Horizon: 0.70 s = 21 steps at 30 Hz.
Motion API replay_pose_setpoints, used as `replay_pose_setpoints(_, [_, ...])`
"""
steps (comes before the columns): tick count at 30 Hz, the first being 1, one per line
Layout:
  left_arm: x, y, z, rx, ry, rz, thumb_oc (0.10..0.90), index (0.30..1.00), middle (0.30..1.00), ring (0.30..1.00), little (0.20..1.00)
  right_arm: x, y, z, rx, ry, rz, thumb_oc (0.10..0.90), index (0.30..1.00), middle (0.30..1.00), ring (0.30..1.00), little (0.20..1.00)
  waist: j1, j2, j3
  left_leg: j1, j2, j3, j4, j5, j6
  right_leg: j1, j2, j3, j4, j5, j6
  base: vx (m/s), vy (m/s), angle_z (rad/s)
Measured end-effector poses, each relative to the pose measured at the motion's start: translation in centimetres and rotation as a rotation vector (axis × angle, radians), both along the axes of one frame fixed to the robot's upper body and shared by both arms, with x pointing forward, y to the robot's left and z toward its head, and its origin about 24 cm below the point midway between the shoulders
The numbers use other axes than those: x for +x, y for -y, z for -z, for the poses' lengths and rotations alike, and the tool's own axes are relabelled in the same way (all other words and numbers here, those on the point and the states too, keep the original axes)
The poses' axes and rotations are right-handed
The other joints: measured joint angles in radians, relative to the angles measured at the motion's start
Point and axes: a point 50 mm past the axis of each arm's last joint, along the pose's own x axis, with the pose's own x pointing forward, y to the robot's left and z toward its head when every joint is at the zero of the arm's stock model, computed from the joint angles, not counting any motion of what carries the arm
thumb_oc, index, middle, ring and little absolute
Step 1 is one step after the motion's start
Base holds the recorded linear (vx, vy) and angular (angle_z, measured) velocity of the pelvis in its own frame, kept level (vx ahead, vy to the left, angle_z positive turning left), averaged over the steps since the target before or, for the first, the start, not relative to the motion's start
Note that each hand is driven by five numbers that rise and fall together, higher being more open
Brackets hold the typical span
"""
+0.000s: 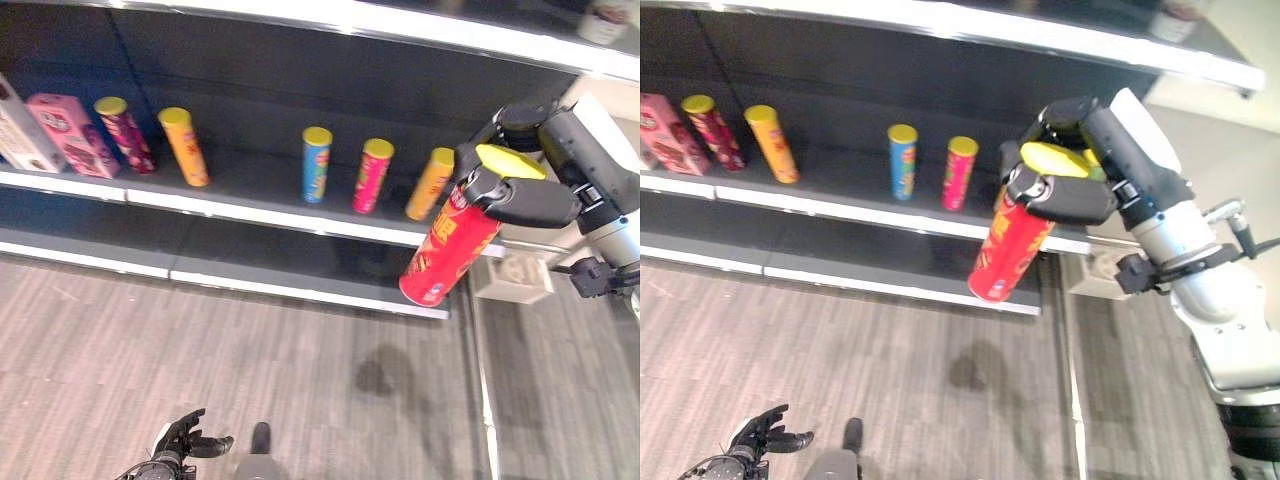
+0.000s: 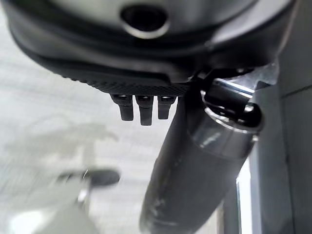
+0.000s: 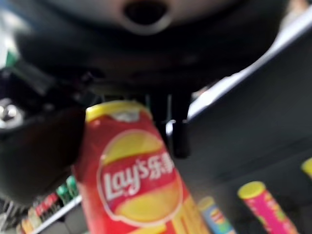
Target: Put the goods on the table back onto the shelves and tidy them up.
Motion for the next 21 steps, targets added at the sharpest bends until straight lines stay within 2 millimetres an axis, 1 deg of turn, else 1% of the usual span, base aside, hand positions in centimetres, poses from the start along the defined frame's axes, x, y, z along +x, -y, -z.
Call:
replay_pose_setpoints(1, [0.6, -0.4, -0.4, 0.017, 0.011, 0.007, 0.800, 0.900, 0.900, 0.900, 0.900, -0.1, -0.1, -0.1, -0.016, 0.000, -0.005, 0.400, 0.300, 0.300, 0.300, 0.300, -0.007, 0.023, 0.011, 0.003, 0.013, -0.009, -0.003, 0.003, 0.023, -0.043, 0.040, 0.073, 0.074, -0.172, 0.040, 0.04, 0.300, 0.27])
replay_pose_setpoints(2, [1.0, -0.5, -0.5, 0.020, 0.018, 0.004, 0.800, 0.900, 0.900, 0.900, 0.900, -0.2, -0.2, -0.5, -0.052, 0.001, -0.006, 0.400, 0.300, 0.300, 0.300, 0.300, -0.009, 0.052, 0.027, 0.013, 0.027, -0.027, -0.008, 0.001, 0.029, -0.077, 0.124, 0.146, 0.107, -0.295, 0.052, 0.05, 0.236, 0.24])
replay_pose_setpoints(3, [1.3, -0.5, -0.7, 0.021, 0.027, -0.001, 0.800, 0.900, 0.900, 0.900, 0.900, -0.2, -0.3, -0.7, -0.087, -0.001, -0.003, 0.400, 0.300, 0.300, 0.300, 0.300, -0.010, 0.070, 0.037, 0.032, 0.035, -0.031, -0.024, 0.006, 0.037, -0.105, 0.204, 0.195, 0.127, -0.365, 0.061, 0.04, 0.170, 0.25])
replay_pose_setpoints(4, [1.2, -0.6, -0.7, 0.022, 0.031, -0.006, 0.800, 0.900, 0.900, 0.900, 0.900, -0.1, -0.5, -0.3, -0.105, -0.017, -0.007, 0.400, 0.300, 0.300, 0.300, 0.300, -0.019, 0.079, 0.036, 0.076, 0.033, -0.039, -0.061, 0.015, 0.046, -0.133, 0.345, 0.215, 0.109, -0.433, 0.030, 0.09, 0.209, 0.55])
replay_pose_setpoints(5, [0.8, -0.5, -0.5, 0.016, 0.019, -0.006, 0.800, 0.900, 0.900, 0.900, 0.900, -0.1, -0.9, 0.0, -0.116, -0.029, -0.024, 0.400, 0.300, 0.300, 0.300, 0.300, -0.045, 0.063, 0.028, 0.093, 0.003, -0.069, -0.075, 0.017, 0.045, -0.146, 0.438, 0.223, 0.030, -0.434, 0.002, 0.10, 0.187, 0.60])
replay_pose_setpoints(6, [0.6, -0.1, -0.2, 0.007, 0.009, 0.002, 0.800, 0.900, 0.900, 0.900, 0.900, -0.1, -1.0, 0.0, -0.119, -0.028, -0.031, 0.400, 0.300, 0.300, 0.300, 0.300, -0.050, 0.047, 0.018, 0.092, -0.024, -0.082, -0.077, 0.014, 0.049, -0.152, 0.448, 0.222, -0.013, -0.429, -0.046, 0.12, 0.175, 0.67])
replay_pose_setpoints(7, [0.3, 0.7, 0.2, -0.017, -0.001, 0.002, 0.800, 0.900, 0.900, 0.900, 0.900, -0.2, -1.2, 0.0, -0.123, -0.027, -0.037, 0.400, 0.300, 0.300, 0.300, 0.300, -0.066, 0.055, 0.015, 0.080, -0.026, -0.105, -0.075, 0.014, 0.049, -0.126, 0.466, 0.247, -0.050, -0.419, -0.039, 0.09, 0.079, 0.47])
replay_pose_setpoints(8, [0.1, 1.3, 0.5, -0.031, -0.007, 0.014, 0.800, 0.900, 0.900, 0.900, 0.900, -0.2, -1.2, 0.0, -0.129, -0.029, -0.038, 0.400, 0.300, 0.300, 0.300, 0.300, -0.076, 0.057, 0.014, 0.072, -0.030, -0.124, -0.076, 0.018, 0.043, -0.110, 0.476, 0.262, -0.085, -0.410, -0.031, 0.09, 0.046, 0.66])
replay_pose_setpoints(9, [0.1, 2.2, 0.8, -0.051, -0.014, 0.031, 0.800, 0.900, 0.900, 0.900, 0.900, -0.3, -1.1, 0.1, -0.135, -0.036, -0.033, 0.400, 0.300, 0.300, 0.300, 0.300, -0.089, 0.057, 0.014, 0.065, -0.032, -0.153, -0.080, 0.026, 0.034, -0.086, 0.483, 0.252, -0.124, -0.397, -0.035, 0.09, 0.021, 0.71])
replay_pose_setpoints(10, [0.1, 2.9, 1.1, -0.067, -0.023, 0.056, 0.800, 0.900, 0.900, 0.900, 0.900, -0.3, -0.9, 0.2, -0.140, -0.047, -0.023, 0.400, 0.300, 0.300, 0.300, 0.300, -0.092, 0.057, 0.014, 0.066, -0.035, -0.170, -0.087, 0.033, 0.024, -0.064, 0.485, 0.234, -0.157, -0.384, -0.039, 0.04, 0.024, 1.02])
replay_pose_setpoints(11, [0.0, 4.5, 1.6, -0.102, -0.038, 0.102, 0.800, 0.900, 0.900, 0.900, 0.900, -0.5, -0.4, 0.6, -0.143, -0.066, -0.003, 0.400, 0.300, 0.300, 0.300, 0.300, -0.089, 0.054, 0.015, 0.061, -0.046, -0.200, -0.088, 0.043, 0.007, -0.029, 0.488, 0.207, -0.208, -0.368, -0.049, 0.02, 0.032, 0.86])
replay_pose_setpoints(12, [-0.1, 5.0, 1.8, -0.117, -0.040, 0.106, 0.800, 0.900, 0.900, 0.900, 0.900, -0.5, -0.4, 0.6, -0.144, -0.066, -0.002, 0.400, 0.300, 0.300, 0.300, 0.300, -0.087, 0.055, 0.015, 0.055, -0.046, -0.201, -0.085, 0.044, 0.004, -0.029, 0.485, 0.195, -0.212, -0.361, -0.060, 0.00, 0.051, 0.73])
replay_pose_setpoints(13, [-0.4, 5.3, 1.9, -0.128, -0.046, 0.106, 0.800, 0.900, 0.900, 0.900, 0.900, -0.5, -0.4, 0.6, -0.145, -0.064, -0.002, 0.400, 0.300, 0.300, 0.300, 0.300, -0.085, 0.055, 0.018, 0.039, -0.049, -0.201, -0.067, 0.044, -0.007, -0.035, 0.485, 0.189, -0.211, -0.361, -0.062, 0.01, 0.098, 0.43])
replay_pose_setpoints(14, [-0.4, 5.2, 1.9, -0.132, -0.043, 0.105, 0.800, 0.900, 0.900, 0.900, 0.900, -0.5, -0.4, 0.6, -0.151, -0.065, -0.002, 0.400, 0.300, 0.300, 0.300, 0.300, -0.082, 0.043, 0.028, -0.010, -0.065, -0.191, -0.002, 0.042, -0.044, -0.046, 0.471, 0.186, -0.212, -0.367, -0.061, 0.02, 0.129, 0.40])
replay_pose_setpoints(15, [-0.4, 5.1, 1.8, -0.132, -0.037, 0.098, 0.800, 0.900, 0.900, 0.900, 0.900, -0.6, -0.5, 0.5, -0.156, -0.062, -0.005, 0.400, 0.300, 0.300, 0.300, 0.300, -0.078, 0.030, 0.047, -0.046, -0.081, -0.177, 0.062, 0.043, -0.073, -0.047, 0.457, 0.183, -0.215, -0.366, -0.065, 0.05, 0.155, 0.23])
replay_pose_setpoints(16, [-0.4, 4.9, 1.8, -0.141, -0.028, 0.073, 0.800, 0.900, 0.900, 0.900, 0.900, -0.6, -0.5, 0.5, -0.160, -0.061, -0.004, 0.400, 0.300, 0.300, 0.300, 0.300, -0.062, 0.026, 0.062, -0.066, -0.085, -0.146, 0.110, 0.038, -0.085, -0.043, 0.448, 0.190, -0.213, -0.352, -0.088, 0.12, 0.188, -0.03])
replay_pose_setpoints(17, [-0.3, 4.6, 1.7, -0.133, -0.029, 0.061, 0.800, 0.900, 0.900, 0.900, 0.900, -0.5, -0.5, 0.6, -0.169, -0.064, 0.000, 0.400, 0.300, 0.300, 0.300, 0.300, -0.049, 0.024, 0.082, -0.106, -0.076, -0.105, 0.200, -0.004, -0.123, -0.023, 0.438, 0.199, -0.229, -0.352, -0.116, 0.16, 0.234, -0.21])
replay_pose_setpoints(18, [-1.1, 3.9, 1.7, -0.120, -0.043, 0.048, 0.800, 0.900, 0.900, 0.900, 0.900, -0.5, -0.5, 1.0, -0.155, -0.063, 0.002, 0.400, 0.300, 0.300, 0.300, 0.300, -0.041, 0.021, 0.088, -0.115, -0.037, -0.063, 0.236, -0.047, -0.089, -0.007, 0.442, 0.198, -0.242, -0.347, -0.123, 0.21, 0.403, -0.31])
replay_pose_setpoints(19, [-1.5, 3.4, 1.7, -0.109, -0.050, 0.037, 0.800, 0.900, 0.900, 0.900, 0.900, -0.4, -0.6, 1.4, -0.131, -0.067, 0.002, 0.400, 0.300, 0.300, 0.300, 0.300, -0.040, 0.018, 0.089, -0.102, 0.005, -0.025, 0.229, -0.063, -0.062, -0.004, 0.448, 0.210, -0.241, -0.350, -0.122, 0.14, 0.305, -0.31])
replay_pose_setpoints(20, [-1.9, 3.1, 1.7, -0.099, -0.060, 0.030, 0.800, 0.900, 0.900, 0.900, 0.900, -0.3, -0.7, 1.7, -0.115, -0.070, -0.003, 0.400, 0.300, 0.300, 0.300, 0.300, -0.047, 0.016, 0.092, -0.110, 0.053, -0.051, 0.214, -0.070, -0.080, 0.000, 0.453, 0.240, -0.243, -0.356, -0.093, 0.13, 0.345, -0.46])
replay_pose_setpoints(21, [-2.2, 2.6, 1.7, -0.083, -0.072, 0.031, 0.800, 0.900, 0.900, 0.900, 0.900, -0.1, -0.8, 1.9, -0.086, -0.067, -0.009, 0.400, 0.300, 0.300, 0.300, 0.300, -0.046, 0.025, 0.089, -0.100, 0.092, -0.114, 0.193, -0.082, -0.101, -0.002, 0.460, 0.269, -0.243, -0.354, -0.075, 0.09, 0.302, -0.73])
